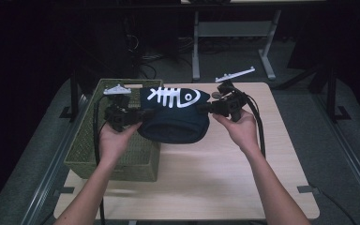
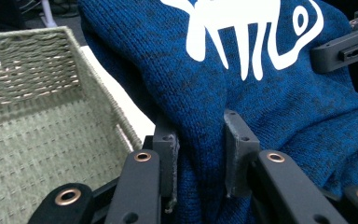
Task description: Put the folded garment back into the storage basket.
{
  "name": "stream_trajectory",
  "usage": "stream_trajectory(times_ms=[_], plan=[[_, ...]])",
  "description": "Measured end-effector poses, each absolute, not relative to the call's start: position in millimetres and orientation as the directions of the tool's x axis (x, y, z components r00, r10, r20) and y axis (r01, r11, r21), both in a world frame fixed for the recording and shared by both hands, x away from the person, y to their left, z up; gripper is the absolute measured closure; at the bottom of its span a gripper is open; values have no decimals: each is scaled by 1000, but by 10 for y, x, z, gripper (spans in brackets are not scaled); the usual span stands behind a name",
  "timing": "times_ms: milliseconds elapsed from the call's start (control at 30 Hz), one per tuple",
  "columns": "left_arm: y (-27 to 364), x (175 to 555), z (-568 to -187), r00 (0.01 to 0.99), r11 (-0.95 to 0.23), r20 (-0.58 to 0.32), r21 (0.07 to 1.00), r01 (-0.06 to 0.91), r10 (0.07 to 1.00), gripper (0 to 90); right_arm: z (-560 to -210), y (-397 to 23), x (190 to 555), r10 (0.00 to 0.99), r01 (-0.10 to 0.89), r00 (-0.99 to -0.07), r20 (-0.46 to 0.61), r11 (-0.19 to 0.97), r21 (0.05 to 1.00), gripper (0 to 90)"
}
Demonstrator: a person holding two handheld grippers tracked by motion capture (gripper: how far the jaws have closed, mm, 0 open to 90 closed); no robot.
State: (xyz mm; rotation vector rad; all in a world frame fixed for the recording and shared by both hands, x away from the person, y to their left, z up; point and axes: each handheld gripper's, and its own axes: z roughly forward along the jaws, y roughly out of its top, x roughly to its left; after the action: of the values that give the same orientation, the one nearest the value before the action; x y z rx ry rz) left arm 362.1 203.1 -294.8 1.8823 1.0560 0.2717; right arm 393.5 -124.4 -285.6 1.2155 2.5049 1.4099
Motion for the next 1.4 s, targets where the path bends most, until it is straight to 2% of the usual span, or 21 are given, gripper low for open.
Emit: stream_trajectory(times_ms=[967,1400], plan=[[2475,3574,-2990,560,-165,-245,796,582,792,704,-2915,-767,4036,590,603,-729,347,315,733,804],[2610,3591,-2997,564,-186,-234,787,588,792,703,-2960,-645,4058,582,611,-728,361,311,728,802]])
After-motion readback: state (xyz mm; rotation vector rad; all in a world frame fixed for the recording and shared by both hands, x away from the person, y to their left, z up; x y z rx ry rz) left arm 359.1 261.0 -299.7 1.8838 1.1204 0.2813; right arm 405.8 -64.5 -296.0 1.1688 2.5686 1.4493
